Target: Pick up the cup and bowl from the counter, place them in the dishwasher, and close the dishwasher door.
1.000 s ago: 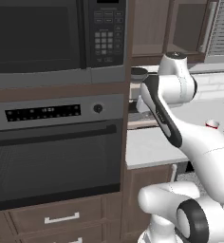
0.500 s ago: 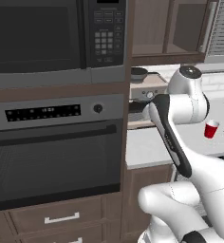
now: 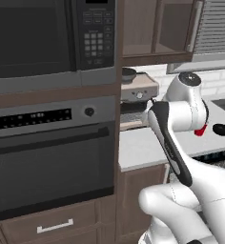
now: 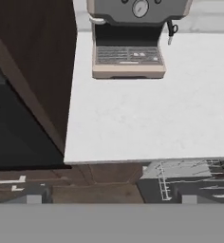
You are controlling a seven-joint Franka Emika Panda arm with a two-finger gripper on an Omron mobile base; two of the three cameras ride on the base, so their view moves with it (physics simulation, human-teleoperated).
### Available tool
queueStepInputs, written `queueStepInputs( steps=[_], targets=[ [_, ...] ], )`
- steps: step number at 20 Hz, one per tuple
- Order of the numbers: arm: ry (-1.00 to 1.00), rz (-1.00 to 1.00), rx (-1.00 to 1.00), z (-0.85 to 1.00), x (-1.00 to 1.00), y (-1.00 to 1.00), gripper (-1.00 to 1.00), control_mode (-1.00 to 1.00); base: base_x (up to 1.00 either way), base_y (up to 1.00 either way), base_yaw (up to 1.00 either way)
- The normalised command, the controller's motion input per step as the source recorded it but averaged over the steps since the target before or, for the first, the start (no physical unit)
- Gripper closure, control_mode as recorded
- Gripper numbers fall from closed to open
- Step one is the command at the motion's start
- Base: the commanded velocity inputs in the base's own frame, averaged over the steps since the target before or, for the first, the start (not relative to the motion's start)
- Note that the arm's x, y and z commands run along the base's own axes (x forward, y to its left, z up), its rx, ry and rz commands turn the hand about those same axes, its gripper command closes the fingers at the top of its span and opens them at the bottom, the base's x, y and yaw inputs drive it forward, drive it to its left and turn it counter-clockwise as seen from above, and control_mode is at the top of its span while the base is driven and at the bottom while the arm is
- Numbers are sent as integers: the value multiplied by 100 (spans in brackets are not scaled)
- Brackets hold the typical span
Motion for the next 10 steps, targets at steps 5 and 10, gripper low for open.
queueStepInputs(
  steps=[5, 10],
  targets=[
    [0, 0, 0, 0, 0, 0, -100, 100, -31, 32, -43],
    [0, 0, 0, 0, 0, 0, -100, 100, -6, 54, -46]
  ],
)
